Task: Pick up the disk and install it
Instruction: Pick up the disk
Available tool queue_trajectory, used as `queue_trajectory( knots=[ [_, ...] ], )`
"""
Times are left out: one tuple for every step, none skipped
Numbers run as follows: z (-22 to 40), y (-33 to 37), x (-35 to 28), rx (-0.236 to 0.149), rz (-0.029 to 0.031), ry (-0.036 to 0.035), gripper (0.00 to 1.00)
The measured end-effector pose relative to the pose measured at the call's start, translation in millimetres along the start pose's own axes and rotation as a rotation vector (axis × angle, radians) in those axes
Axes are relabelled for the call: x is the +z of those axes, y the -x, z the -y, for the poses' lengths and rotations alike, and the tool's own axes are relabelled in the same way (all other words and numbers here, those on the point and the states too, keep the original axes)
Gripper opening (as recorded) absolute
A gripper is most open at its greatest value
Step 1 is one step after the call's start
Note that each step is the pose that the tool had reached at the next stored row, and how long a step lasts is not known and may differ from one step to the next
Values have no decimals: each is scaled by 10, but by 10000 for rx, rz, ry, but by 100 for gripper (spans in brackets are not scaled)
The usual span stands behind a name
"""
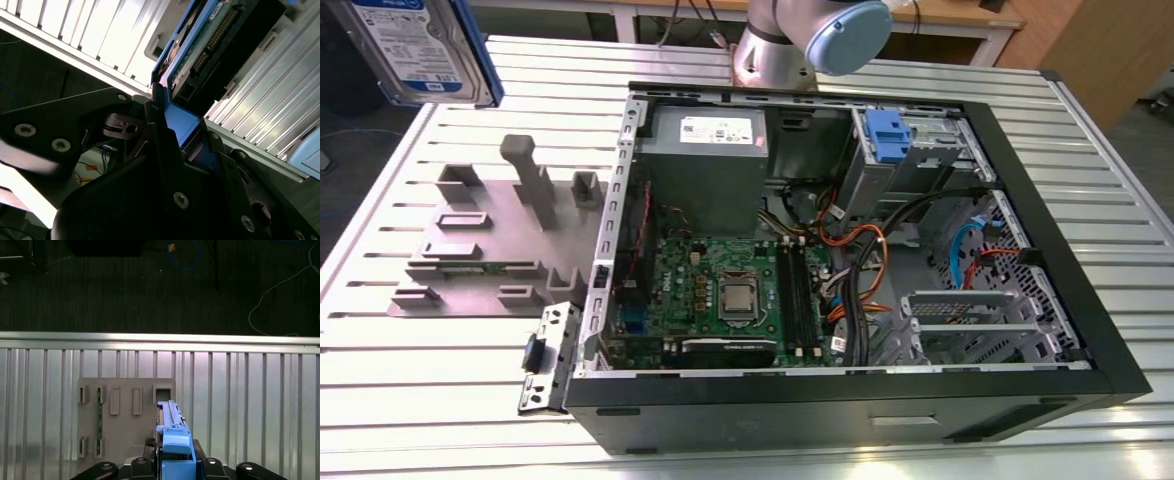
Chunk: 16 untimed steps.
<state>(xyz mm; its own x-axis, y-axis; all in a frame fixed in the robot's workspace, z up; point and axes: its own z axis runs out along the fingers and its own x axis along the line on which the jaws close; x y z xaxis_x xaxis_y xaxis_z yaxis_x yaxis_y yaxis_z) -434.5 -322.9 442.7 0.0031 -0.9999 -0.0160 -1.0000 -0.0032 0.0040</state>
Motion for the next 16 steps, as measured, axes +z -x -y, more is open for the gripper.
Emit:
queue_trajectory(
  knots=[
    [0,0,-6,0,0,0,36],
    [0,0,-13,0,0,0,36],
    [0,0,-21,0,0,0,36],
    [0,0,-28,0,0,0,36],
    [0,1,-34,0,0,0,36],
    [0,1,-40,0,0,0,36],
    [0,1,-47,0,0,1,36],
    [0,1,-52,0,0,0,36],
    [0,1,-56,0,0,0,36],
    [0,1,-61,0,0,-1,36],
    [0,1,-66,0,0,1,36],
    [0,1,-71,0,0,1,36],
    [0,1,-74,0,1,0,36],
    [0,1,-79,0,1,1,36],
    [0,1,-84,0,0,1,36],
    [0,1,-89,0,0,-1,36]
  ],
)
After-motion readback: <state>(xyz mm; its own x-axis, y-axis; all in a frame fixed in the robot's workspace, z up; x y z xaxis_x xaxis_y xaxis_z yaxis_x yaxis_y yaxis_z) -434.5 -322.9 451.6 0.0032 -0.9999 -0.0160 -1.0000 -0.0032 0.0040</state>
